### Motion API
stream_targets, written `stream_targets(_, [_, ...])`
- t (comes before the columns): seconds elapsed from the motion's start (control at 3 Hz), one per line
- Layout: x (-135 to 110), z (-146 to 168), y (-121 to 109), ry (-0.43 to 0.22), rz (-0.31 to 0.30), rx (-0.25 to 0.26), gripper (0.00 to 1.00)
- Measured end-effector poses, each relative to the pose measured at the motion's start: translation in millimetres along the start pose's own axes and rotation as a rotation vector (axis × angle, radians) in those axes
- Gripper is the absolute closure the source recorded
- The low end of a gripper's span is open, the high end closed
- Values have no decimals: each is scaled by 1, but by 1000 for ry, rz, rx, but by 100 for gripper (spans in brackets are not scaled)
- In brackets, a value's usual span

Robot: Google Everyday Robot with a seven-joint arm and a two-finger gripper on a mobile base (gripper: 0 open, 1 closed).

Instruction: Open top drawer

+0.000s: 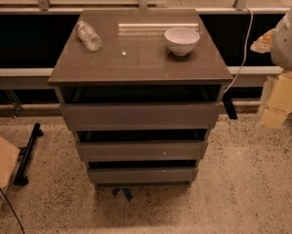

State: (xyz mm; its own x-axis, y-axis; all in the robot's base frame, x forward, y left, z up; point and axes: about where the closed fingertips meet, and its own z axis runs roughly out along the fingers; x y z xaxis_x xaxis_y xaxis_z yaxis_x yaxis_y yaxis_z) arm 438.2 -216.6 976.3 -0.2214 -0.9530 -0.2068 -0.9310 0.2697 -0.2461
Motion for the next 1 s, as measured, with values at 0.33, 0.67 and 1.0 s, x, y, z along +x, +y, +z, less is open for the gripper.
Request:
stream_targets(0.33, [0,0,0,0,0,0,0])
stream_targets(0.67, [-1,5,-2,-11,-14,40,0])
stream_targets(1.0, [1,27,-7,-64,-36,66,0])
